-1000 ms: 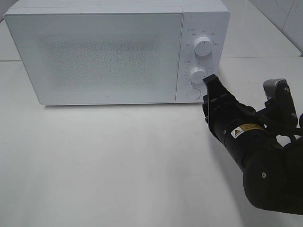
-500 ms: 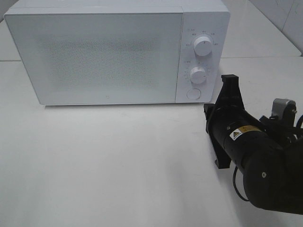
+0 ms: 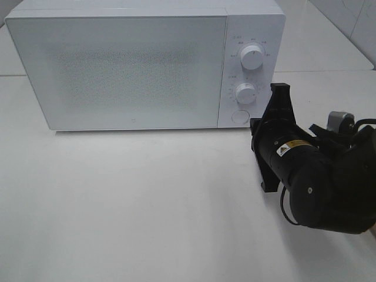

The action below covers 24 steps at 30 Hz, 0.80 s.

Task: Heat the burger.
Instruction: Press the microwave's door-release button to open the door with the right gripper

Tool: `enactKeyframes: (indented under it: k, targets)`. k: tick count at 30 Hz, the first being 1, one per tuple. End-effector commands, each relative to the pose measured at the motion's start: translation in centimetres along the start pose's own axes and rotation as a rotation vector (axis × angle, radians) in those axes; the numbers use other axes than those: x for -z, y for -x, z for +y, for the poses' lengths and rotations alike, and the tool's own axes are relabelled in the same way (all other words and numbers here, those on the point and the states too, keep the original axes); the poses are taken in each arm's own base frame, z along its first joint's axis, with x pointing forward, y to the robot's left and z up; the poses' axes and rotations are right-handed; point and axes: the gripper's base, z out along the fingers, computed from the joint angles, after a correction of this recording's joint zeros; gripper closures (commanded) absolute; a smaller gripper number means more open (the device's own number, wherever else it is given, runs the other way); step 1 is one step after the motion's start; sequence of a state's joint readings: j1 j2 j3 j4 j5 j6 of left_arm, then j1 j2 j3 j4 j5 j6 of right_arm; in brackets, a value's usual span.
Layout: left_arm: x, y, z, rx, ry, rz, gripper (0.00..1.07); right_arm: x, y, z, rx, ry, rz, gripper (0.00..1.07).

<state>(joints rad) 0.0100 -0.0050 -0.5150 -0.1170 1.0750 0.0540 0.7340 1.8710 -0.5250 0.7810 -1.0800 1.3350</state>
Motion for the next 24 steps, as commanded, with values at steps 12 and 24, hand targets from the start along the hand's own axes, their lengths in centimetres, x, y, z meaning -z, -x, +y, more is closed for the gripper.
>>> enactKeyframes:
  k: [12,24]
  targets:
    - [0.3,0.0,-0.1,0.002,-0.013,-0.027,0.07,-4.1,-0.5,-0.6,-0.003,-0.033,0.036,1.07]
    - [0.3,0.0,-0.1,0.002,-0.013,-0.027,0.07,-7.1,-0.5,-1.3,-0.007,-0.072,0.026,1.07]
